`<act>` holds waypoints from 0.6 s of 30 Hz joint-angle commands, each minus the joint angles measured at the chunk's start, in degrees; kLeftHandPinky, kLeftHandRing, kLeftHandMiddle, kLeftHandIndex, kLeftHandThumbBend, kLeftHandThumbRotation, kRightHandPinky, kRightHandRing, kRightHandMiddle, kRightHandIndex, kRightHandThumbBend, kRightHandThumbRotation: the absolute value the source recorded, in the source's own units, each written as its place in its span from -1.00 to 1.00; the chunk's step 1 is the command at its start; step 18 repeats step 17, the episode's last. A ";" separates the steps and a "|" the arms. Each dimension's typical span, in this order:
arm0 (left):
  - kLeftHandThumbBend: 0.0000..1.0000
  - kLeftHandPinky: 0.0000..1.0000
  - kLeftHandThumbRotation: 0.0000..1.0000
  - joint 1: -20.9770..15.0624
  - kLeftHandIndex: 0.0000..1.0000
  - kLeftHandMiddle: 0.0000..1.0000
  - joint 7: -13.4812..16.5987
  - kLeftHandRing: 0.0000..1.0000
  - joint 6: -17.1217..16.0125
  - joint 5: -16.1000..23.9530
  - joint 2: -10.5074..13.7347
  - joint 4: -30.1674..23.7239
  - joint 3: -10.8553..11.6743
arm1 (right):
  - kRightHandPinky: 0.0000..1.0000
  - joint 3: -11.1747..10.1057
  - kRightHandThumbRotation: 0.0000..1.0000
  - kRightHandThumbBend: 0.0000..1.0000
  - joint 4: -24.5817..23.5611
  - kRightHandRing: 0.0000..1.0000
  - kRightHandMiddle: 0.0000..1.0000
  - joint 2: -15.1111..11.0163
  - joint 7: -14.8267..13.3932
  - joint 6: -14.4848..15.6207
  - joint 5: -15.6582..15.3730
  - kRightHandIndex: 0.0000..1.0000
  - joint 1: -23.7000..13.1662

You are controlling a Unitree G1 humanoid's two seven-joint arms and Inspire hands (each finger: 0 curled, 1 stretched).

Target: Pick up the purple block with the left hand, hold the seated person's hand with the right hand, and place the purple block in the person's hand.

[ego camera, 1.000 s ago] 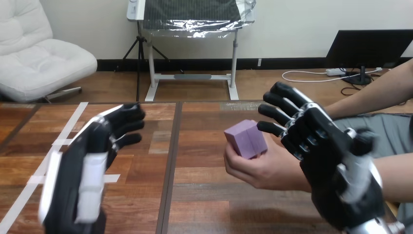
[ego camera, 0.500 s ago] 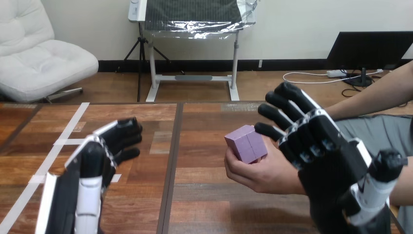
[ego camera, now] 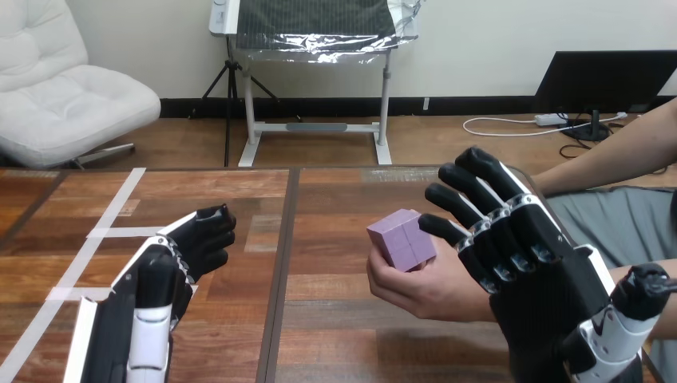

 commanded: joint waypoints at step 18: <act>0.15 0.55 0.98 -0.29 0.46 0.54 0.13 0.55 -5.32 -0.14 -2.54 -1.80 -1.53 | 0.78 0.06 1.00 0.90 -2.68 0.83 0.82 0.47 2.04 -1.55 2.06 0.79 -1.35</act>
